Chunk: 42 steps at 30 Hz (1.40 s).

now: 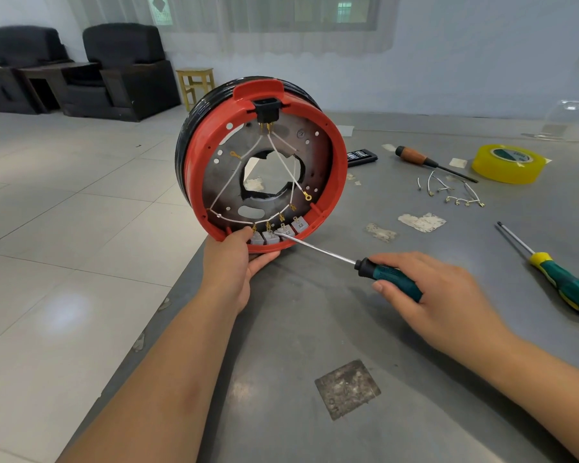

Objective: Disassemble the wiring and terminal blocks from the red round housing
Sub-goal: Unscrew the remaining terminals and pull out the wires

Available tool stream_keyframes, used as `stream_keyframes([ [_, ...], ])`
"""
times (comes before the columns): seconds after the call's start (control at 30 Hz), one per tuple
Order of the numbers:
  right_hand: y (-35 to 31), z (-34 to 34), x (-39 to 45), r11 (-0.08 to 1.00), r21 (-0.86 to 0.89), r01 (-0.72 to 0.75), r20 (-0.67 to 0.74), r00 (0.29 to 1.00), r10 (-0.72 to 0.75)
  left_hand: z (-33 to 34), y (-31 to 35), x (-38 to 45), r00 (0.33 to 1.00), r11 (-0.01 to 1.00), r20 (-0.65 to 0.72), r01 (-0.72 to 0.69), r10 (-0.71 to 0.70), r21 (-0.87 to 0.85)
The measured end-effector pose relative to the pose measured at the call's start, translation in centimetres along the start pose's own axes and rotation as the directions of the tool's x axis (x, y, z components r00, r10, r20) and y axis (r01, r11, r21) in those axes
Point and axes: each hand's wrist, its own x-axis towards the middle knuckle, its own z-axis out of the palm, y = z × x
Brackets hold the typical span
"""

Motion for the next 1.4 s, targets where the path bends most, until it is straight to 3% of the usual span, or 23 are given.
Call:
stream_keyframes([
  [0.27, -1.1, 1.1, 0.1, 0.998, -0.065, -0.025, 0.251, 0.967, 0.041, 0.0, 0.3, -0.2, 1.000, 0.999, -0.008, 0.022, -0.022, -0.023],
  [0.8, -2.1, 2.3, -0.1, 0.996, 0.086, -0.027, 0.149, 0.989, 0.014, 0.4, 0.3, -1.6, 0.990, 0.971, 0.088, 0.124, -0.108, -0.206],
  [1.13, -0.2, 1.7, -0.3, 0.947, 0.271, -0.172, 0.141, 0.980, 0.138, -0.2, 0.1, -1.8, 0.987, 0.981, 0.140, 0.102, -0.079, -0.167],
  [1.4, 0.7, 0.9, -0.1, 0.941, 0.310, -0.136, 0.143, 0.985, 0.096, -0.2, 0.6, -2.0, 0.988, 0.992, 0.125, 0.100, -0.089, -0.080],
])
